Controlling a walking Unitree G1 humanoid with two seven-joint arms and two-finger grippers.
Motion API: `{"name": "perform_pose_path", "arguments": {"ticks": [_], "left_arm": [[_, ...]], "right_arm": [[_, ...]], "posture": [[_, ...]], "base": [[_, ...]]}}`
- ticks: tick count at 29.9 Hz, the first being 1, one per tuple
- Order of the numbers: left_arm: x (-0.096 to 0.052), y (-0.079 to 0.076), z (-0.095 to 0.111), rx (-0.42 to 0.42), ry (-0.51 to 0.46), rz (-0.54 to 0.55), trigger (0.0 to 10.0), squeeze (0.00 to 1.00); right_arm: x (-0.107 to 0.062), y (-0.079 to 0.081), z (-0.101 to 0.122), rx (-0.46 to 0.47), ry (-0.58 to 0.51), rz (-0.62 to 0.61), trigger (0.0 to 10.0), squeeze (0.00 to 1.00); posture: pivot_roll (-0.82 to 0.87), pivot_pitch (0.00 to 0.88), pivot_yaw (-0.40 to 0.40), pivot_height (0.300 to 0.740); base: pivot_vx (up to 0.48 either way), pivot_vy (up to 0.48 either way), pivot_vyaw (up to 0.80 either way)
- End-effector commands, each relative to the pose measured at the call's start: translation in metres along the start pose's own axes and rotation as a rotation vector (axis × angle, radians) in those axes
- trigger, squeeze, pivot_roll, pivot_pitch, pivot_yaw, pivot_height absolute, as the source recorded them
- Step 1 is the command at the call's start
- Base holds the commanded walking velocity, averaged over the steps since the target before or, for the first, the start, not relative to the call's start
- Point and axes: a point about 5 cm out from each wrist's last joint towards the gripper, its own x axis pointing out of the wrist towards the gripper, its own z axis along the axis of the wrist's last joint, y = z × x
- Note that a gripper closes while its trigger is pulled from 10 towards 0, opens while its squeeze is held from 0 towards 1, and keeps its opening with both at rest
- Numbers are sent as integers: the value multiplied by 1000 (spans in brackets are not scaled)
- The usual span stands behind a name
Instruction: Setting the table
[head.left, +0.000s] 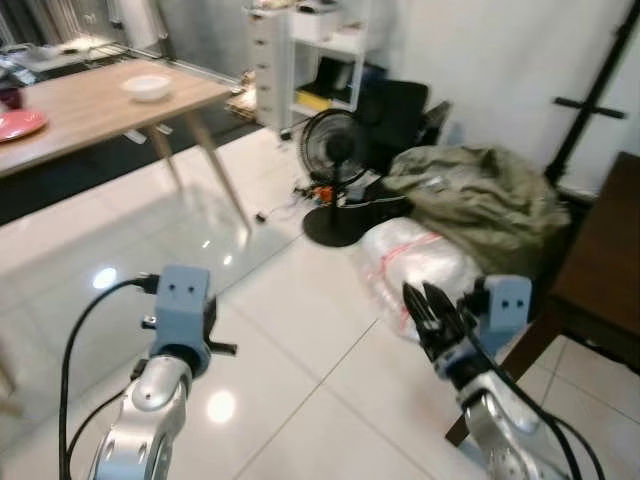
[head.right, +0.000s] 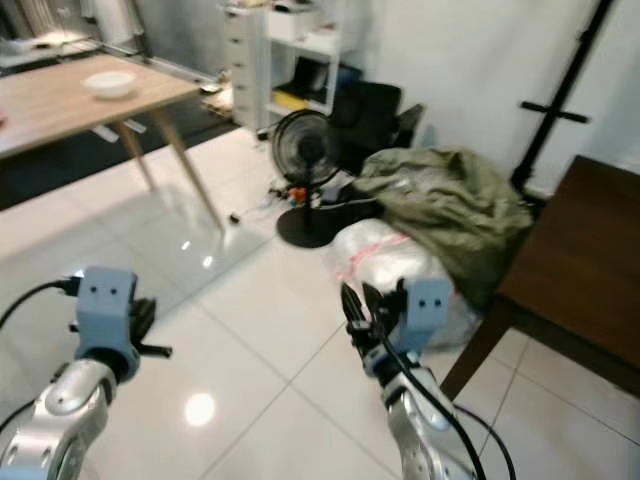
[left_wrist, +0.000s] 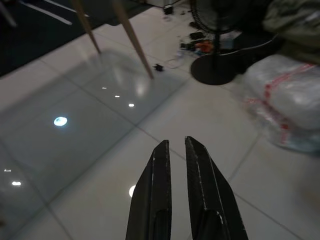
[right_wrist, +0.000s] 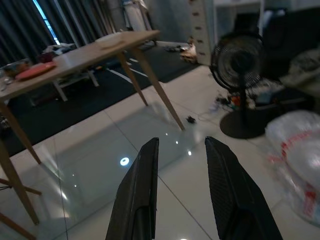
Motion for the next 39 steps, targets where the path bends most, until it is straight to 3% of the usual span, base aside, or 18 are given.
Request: {"name": "perform_pose_path", "arguments": {"ticks": [1, 14, 39], "left_arm": [[1, 2, -7, 21, 37, 27, 10000, 0], [7, 13, -6, 43, 24, 113, 10000, 0], [21, 17, 1, 70, -2, 163, 10000, 0]], "right_arm": [[-2, 0, -3, 9, 8, -1, 10000, 0], [-2, 0, -4, 2, 17, 0, 10000, 0], [-3, -2, -4, 0, 13, -20, 10000, 0]], "posture": [[76, 41, 58, 740], [75, 47, 57, 740], [72, 54, 54, 740]], "base": [[0, 0, 788], [102, 0, 761], [453, 0, 0]]}}
